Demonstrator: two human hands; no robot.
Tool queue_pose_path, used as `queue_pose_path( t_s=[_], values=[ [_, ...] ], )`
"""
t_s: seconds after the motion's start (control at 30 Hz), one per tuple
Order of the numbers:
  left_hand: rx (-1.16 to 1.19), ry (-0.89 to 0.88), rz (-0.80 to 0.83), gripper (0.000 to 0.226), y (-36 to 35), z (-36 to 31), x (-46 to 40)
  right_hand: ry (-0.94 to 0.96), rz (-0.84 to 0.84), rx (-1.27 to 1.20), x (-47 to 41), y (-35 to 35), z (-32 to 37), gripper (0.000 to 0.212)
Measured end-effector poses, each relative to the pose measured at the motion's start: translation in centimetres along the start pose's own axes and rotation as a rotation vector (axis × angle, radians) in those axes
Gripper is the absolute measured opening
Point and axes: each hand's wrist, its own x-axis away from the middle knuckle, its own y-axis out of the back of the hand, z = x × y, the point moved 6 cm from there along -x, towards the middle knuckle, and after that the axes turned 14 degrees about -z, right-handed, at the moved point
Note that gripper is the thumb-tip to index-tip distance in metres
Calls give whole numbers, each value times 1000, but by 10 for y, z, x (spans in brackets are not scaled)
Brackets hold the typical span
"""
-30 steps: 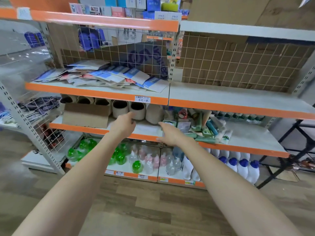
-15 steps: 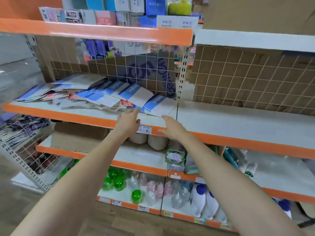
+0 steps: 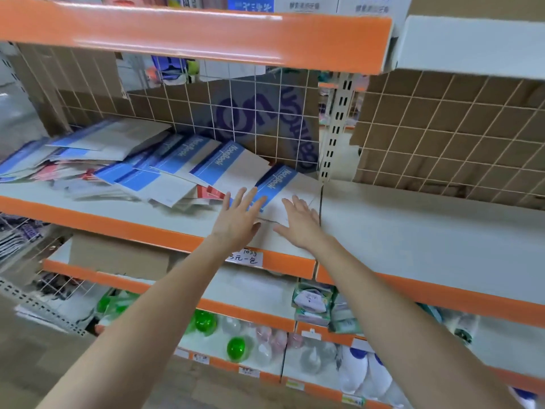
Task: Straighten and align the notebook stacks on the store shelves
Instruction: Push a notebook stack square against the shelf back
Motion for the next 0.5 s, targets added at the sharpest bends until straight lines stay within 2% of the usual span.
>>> queue_pose_path(
  t_s=[0.2,0.33,0.5],
  values=[
    [-59,-109,119,66,-19,4,-26,-54,45,-5,-19,-14,-8,77],
    [-81,-171,144,63,-23,7,-41,-103,81,2,-25,-20,-16,80],
    [-90,-187,167,58,-35,13,-38,-114,135,31,-18,-34,-27,73]
  ],
)
